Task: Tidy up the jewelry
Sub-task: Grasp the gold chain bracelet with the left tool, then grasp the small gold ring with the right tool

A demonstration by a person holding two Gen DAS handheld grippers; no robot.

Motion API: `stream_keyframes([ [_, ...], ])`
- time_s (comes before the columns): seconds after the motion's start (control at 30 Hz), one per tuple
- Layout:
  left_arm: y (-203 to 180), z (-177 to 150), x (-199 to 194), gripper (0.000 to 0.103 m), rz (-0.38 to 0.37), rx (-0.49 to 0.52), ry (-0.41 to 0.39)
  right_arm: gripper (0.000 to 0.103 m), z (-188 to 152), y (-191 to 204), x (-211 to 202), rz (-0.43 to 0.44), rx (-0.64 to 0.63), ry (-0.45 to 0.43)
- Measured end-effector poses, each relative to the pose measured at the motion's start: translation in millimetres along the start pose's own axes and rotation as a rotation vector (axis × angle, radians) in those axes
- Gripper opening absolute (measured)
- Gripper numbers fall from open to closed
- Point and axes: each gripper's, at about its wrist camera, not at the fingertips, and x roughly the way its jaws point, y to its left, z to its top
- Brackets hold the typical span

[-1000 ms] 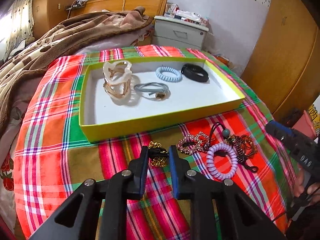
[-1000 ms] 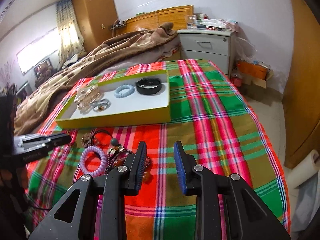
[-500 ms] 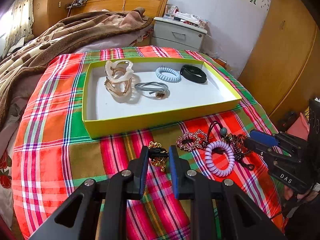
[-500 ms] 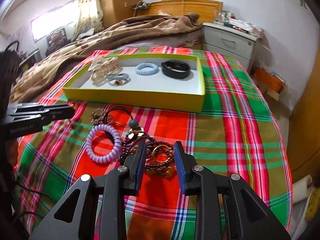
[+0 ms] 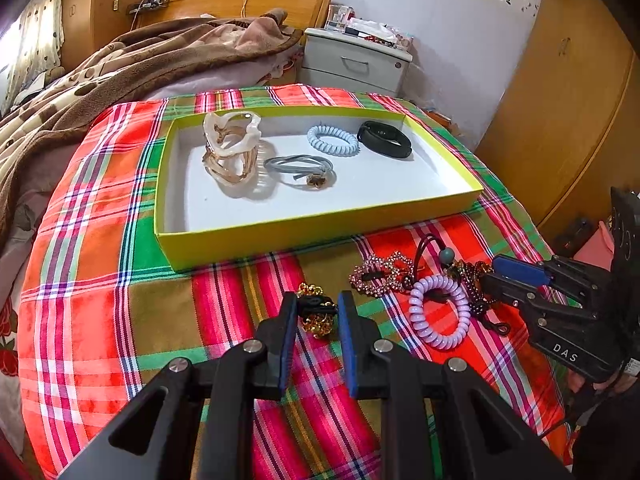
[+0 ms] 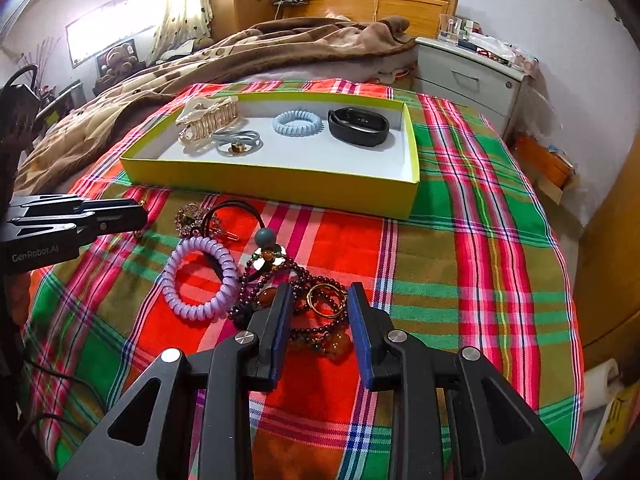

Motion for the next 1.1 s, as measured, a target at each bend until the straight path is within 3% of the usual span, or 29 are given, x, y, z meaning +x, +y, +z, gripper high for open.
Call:
stream_keyframes([
  [1.1,2.9,1.3,-5.4,0.021,0.004,-0.014,-0.001,0.024,3.1,-6.5,-10.6,0.002,0.049,-0.044],
])
